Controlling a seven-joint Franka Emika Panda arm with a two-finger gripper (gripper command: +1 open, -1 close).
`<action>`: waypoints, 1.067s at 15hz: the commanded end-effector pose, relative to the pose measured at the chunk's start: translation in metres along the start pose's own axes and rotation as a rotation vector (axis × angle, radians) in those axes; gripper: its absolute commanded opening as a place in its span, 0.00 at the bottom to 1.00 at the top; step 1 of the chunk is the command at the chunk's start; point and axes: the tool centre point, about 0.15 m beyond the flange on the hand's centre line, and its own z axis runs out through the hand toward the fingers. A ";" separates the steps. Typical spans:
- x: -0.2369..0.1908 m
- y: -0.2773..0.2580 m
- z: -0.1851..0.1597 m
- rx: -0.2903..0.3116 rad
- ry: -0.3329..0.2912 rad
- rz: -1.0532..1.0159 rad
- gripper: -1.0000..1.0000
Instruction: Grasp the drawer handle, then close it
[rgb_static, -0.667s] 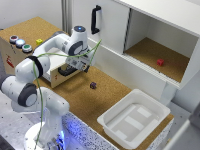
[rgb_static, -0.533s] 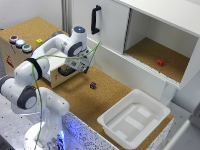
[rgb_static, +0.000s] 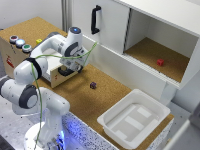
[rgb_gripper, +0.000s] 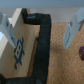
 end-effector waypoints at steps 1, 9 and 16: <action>0.029 -0.016 0.040 -0.090 -0.056 0.053 1.00; 0.049 0.016 0.046 -0.086 -0.055 0.095 1.00; 0.049 0.013 0.047 -0.041 -0.060 0.066 0.00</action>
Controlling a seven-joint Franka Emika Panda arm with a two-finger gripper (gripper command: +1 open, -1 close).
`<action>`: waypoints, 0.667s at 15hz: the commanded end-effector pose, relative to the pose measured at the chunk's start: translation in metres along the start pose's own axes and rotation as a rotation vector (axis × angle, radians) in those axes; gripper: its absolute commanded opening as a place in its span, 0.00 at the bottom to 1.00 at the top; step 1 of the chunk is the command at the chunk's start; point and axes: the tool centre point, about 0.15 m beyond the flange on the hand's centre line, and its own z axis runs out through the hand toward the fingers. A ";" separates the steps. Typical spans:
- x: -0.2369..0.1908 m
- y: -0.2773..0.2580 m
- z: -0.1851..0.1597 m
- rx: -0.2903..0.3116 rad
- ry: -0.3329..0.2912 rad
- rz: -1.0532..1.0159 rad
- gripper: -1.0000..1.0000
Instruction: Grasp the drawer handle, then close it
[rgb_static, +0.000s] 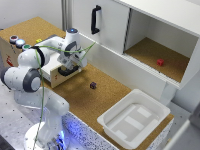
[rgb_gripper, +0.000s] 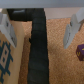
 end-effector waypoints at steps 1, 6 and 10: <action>0.015 -0.001 0.003 0.005 -0.049 -0.030 0.00; 0.011 -0.007 0.007 0.001 -0.068 -0.020 0.00; 0.009 -0.026 0.016 0.001 -0.087 -0.019 0.00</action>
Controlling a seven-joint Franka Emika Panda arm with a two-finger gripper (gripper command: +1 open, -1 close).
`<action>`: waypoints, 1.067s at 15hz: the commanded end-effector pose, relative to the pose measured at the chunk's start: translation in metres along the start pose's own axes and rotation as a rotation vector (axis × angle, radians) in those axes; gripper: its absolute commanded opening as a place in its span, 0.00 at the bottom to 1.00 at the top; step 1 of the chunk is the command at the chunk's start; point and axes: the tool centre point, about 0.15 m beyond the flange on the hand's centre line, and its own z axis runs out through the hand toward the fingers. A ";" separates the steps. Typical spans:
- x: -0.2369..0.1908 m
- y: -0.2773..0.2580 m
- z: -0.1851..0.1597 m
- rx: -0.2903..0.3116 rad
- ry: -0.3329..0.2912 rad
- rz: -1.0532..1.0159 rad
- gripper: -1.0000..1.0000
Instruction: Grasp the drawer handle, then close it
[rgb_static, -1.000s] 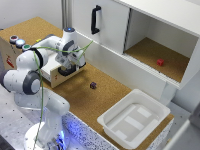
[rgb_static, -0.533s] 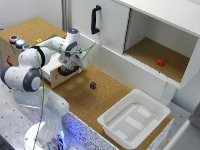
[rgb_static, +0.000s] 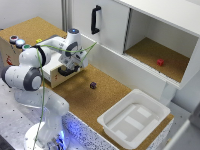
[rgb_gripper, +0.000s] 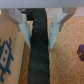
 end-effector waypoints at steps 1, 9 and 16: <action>0.009 -0.031 0.015 0.001 -0.080 -0.005 0.00; 0.001 -0.108 0.027 0.050 -0.076 -0.047 0.00; -0.010 -0.169 0.031 0.098 -0.056 -0.088 0.00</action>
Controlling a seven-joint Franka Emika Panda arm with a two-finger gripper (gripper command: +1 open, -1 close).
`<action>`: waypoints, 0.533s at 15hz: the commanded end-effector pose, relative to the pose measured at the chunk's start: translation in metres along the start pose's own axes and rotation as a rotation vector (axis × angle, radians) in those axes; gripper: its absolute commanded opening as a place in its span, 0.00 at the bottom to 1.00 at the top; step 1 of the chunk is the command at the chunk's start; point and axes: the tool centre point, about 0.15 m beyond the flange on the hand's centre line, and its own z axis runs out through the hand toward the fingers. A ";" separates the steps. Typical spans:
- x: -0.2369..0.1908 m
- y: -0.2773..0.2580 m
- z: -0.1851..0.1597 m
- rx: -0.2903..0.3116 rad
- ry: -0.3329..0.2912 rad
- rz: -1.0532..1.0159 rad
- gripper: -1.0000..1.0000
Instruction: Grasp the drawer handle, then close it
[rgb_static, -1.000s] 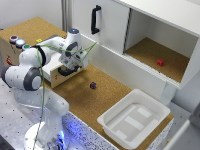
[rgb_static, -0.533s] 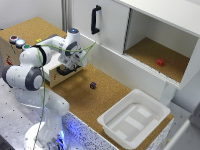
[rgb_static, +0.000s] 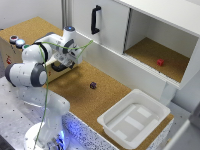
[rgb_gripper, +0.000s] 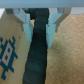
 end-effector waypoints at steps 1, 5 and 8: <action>-0.005 -0.066 0.033 -0.005 -0.035 -0.024 0.00; -0.010 -0.095 0.036 0.013 -0.017 -0.046 0.00; -0.012 -0.107 0.038 0.036 -0.008 -0.049 0.00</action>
